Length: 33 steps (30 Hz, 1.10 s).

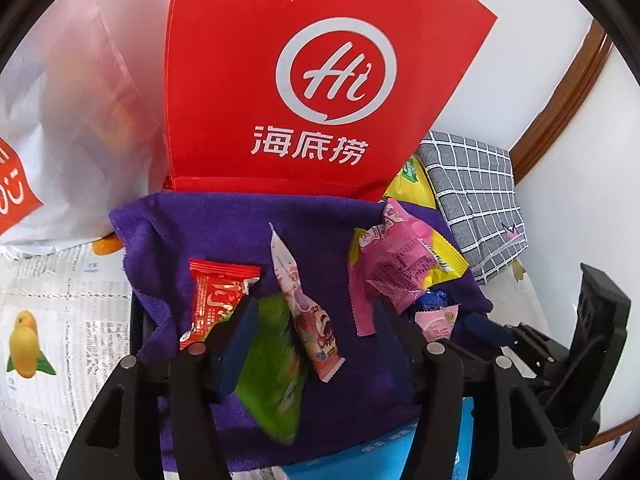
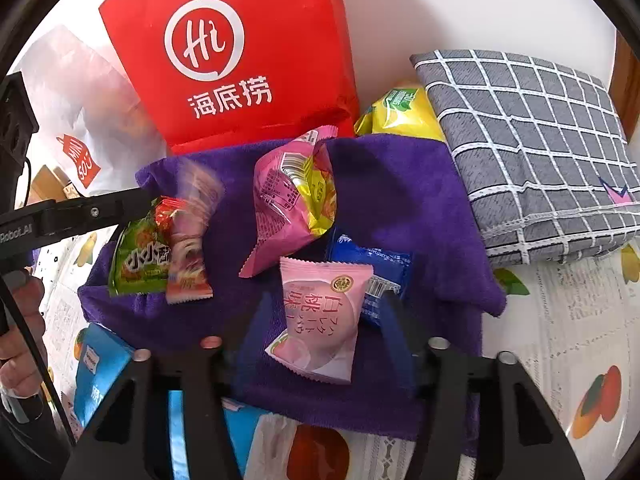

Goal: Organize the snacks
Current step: 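Open the left tool over the towel while the right tool releases the pink snack, then move both tools back toward the remaining snacks beside the tissue pack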

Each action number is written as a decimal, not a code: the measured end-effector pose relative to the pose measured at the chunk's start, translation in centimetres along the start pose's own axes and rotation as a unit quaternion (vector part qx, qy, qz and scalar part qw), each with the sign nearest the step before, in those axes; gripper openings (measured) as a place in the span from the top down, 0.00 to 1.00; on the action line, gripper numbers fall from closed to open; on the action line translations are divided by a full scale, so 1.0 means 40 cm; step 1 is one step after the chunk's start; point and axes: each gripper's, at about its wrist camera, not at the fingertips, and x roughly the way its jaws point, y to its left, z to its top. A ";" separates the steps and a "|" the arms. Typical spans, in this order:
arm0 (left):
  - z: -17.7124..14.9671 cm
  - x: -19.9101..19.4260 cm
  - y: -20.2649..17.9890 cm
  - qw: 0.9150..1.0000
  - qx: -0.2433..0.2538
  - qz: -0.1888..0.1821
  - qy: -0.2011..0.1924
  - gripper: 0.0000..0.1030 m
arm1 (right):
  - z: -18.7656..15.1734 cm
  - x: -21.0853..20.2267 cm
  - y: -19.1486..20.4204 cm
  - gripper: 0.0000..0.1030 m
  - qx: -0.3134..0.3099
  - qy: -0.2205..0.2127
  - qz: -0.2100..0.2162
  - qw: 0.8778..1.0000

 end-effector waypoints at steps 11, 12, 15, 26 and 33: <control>-0.037 -0.092 0.001 1.000 0.000 -0.004 -0.011 0.37 | -0.023 -0.112 0.038 0.29 -0.001 -0.031 -0.011 0.999; -0.047 -0.105 0.000 1.000 0.002 -0.005 -0.013 0.37 | -0.027 -0.122 0.042 0.29 0.000 -0.034 -0.011 0.999; -0.075 -0.137 -0.003 1.000 0.005 -0.001 -0.013 0.37 | -0.050 -0.162 0.046 0.29 0.004 -0.045 -0.013 0.999; -0.199 -0.252 -0.001 1.000 -0.001 -0.001 -0.020 0.37 | -0.152 -0.276 0.045 0.29 0.040 -0.063 -0.022 0.997; -0.284 -0.295 0.003 1.000 -0.007 0.004 -0.012 0.37 | -0.239 -0.322 0.062 0.29 0.034 -0.055 -0.031 0.997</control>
